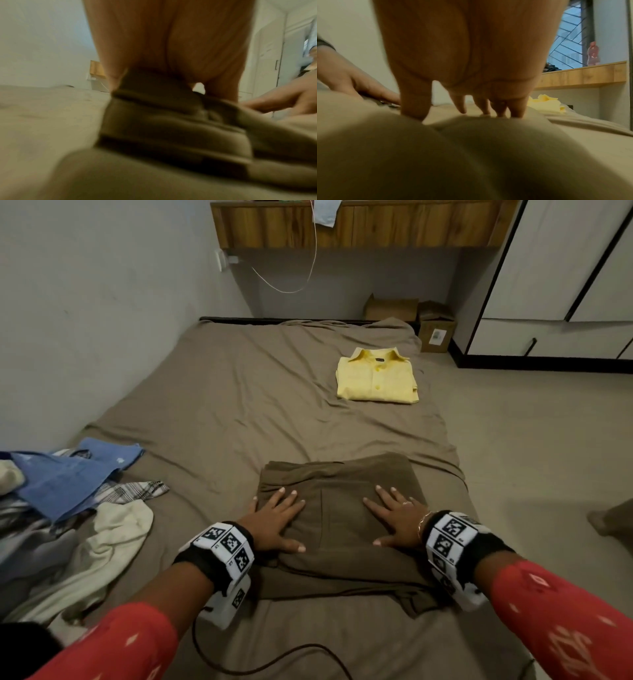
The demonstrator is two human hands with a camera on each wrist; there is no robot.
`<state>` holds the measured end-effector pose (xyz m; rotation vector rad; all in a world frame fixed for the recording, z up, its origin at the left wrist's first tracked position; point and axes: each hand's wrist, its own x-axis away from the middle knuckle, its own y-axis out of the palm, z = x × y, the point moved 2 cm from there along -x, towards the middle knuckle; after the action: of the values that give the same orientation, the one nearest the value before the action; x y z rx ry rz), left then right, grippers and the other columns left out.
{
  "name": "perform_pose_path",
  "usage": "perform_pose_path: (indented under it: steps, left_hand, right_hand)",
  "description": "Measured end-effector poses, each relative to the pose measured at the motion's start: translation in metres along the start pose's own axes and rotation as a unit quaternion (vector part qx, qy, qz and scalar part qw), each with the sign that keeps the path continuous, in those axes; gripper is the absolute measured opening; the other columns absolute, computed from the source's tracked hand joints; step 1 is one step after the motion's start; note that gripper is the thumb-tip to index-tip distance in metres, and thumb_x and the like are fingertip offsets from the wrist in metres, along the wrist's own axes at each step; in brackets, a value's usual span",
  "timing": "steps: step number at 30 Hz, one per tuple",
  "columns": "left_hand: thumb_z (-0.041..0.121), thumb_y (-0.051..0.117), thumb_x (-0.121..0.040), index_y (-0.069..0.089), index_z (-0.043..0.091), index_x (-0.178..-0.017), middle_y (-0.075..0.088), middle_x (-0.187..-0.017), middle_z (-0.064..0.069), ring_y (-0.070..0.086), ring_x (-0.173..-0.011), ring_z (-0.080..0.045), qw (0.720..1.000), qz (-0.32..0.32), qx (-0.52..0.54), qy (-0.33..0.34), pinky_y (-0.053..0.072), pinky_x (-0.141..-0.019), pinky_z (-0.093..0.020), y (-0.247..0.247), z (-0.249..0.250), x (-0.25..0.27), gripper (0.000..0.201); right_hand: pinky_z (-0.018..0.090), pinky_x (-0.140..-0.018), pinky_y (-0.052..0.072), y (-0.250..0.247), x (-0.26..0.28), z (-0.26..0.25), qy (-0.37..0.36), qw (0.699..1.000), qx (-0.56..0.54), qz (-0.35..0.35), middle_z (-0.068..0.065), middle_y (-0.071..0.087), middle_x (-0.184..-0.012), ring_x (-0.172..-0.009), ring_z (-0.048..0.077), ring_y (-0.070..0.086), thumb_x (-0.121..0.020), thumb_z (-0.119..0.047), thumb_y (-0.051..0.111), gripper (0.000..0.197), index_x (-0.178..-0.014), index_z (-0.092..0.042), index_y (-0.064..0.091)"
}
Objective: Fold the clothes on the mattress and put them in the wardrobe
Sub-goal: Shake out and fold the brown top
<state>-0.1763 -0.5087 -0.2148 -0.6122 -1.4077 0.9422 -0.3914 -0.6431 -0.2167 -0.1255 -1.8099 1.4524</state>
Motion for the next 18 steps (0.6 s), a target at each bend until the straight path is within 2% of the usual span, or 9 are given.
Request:
perform_pose_path:
  steps: [1,4,7,9,11,13,14,16,18]
  left_hand:
    - [0.093,0.027,-0.057,-0.01,0.025,-0.148,-0.021,-0.155,0.003,-0.021,-0.142,-0.019,1.0,-0.01,-0.017,-0.004,-0.004,-0.111,-0.058,0.005,-0.002,-0.001,0.119]
    - [0.097,0.016,-0.053,-0.013,0.025,-0.148,-0.022,-0.155,0.002,-0.022,-0.142,-0.02,0.999,0.007,-0.051,-0.01,-0.007,-0.11,-0.058,0.004,0.001,-0.001,0.122]
    - [0.095,-0.022,-0.02,-0.011,0.029,-0.148,-0.017,-0.156,0.004,-0.018,-0.143,-0.019,0.998,0.026,-0.059,0.009,-0.012,-0.11,-0.054,0.004,0.011,0.002,0.144]
    - [0.089,-0.032,-0.022,-0.011,0.03,-0.148,-0.016,-0.156,0.003,-0.016,-0.143,-0.018,0.998,0.019,-0.053,0.007,-0.01,-0.111,-0.052,0.01,0.014,0.005,0.14]
    - [0.085,-0.024,-0.055,-0.008,0.028,-0.148,-0.014,-0.157,0.001,-0.013,-0.144,-0.019,0.998,0.015,-0.061,-0.013,-0.008,-0.113,-0.051,0.012,0.018,0.007,0.11]
    - [0.063,0.005,-0.091,0.0,0.024,-0.15,-0.008,-0.158,-0.002,-0.008,-0.145,-0.02,0.998,0.024,-0.048,-0.036,-0.006,-0.113,-0.049,0.001,0.026,0.009,0.07]
    - [0.053,0.013,-0.097,0.006,0.022,-0.15,-0.004,-0.158,-0.003,-0.005,-0.145,-0.02,0.998,0.037,-0.028,-0.032,-0.005,-0.114,-0.047,-0.007,0.033,0.009,0.061]
    - [0.043,0.019,-0.101,0.011,0.019,-0.15,-0.001,-0.158,-0.004,-0.003,-0.145,-0.018,0.997,0.076,0.0,-0.001,-0.004,-0.115,-0.042,-0.018,0.05,0.009,0.055]
    - [0.041,0.022,-0.101,0.008,0.019,-0.15,-0.002,-0.158,-0.003,-0.003,-0.145,-0.018,0.995,0.091,0.02,0.024,-0.003,-0.116,-0.039,-0.019,0.066,0.005,0.055]
  right_hand:
    - [0.051,-0.114,0.008,0.006,-0.002,0.001,0.008,1.0,0.009,-0.009,0.004,-0.02,-0.155,-0.143,0.029,-0.01,-0.087,-0.059,0.045,0.086,-0.147,-0.031,-0.009]
    - [0.055,-0.113,0.006,0.002,0.005,0.005,0.022,0.999,-0.002,-0.031,0.002,-0.021,-0.155,-0.143,0.029,-0.012,-0.085,-0.064,0.044,0.087,-0.146,-0.034,-0.01]
    - [0.056,-0.112,0.004,0.002,0.019,0.004,0.014,0.999,-0.013,-0.032,0.004,-0.021,-0.155,-0.143,0.031,-0.013,-0.078,-0.077,0.034,0.092,-0.146,-0.036,-0.01]
    - [0.057,-0.111,0.001,0.013,0.034,-0.002,-0.007,0.998,-0.006,-0.059,0.001,-0.023,-0.154,-0.142,0.028,-0.015,-0.04,-0.1,0.001,0.123,-0.145,-0.038,-0.011]
    - [0.055,-0.111,-0.001,0.024,0.043,-0.002,-0.02,0.997,-0.022,-0.07,-0.001,-0.023,-0.154,-0.142,0.026,-0.016,-0.011,-0.097,-0.017,0.147,-0.146,-0.038,-0.007]
    - [0.047,-0.114,0.002,0.018,0.048,0.008,-0.027,0.989,-0.14,-0.042,0.0,-0.009,-0.156,-0.144,0.023,-0.008,-0.019,-0.102,-0.002,0.147,-0.148,-0.032,0.01]
    - [0.039,-0.115,0.008,0.012,0.052,0.014,-0.024,0.97,-0.24,-0.001,0.002,0.006,-0.156,-0.144,0.021,0.004,-0.036,-0.102,0.016,0.134,-0.146,-0.026,0.024]
    - [0.026,-0.102,0.031,0.005,0.057,0.032,0.036,0.896,-0.421,0.138,0.01,0.045,-0.14,-0.127,0.021,0.04,-0.082,-0.059,0.054,0.066,-0.128,-0.012,0.051]
    - [0.027,-0.07,0.044,0.011,0.057,0.057,0.143,0.817,-0.518,0.209,0.015,0.063,-0.097,-0.084,0.024,0.059,-0.092,-0.013,0.055,0.019,-0.109,-0.006,0.058]
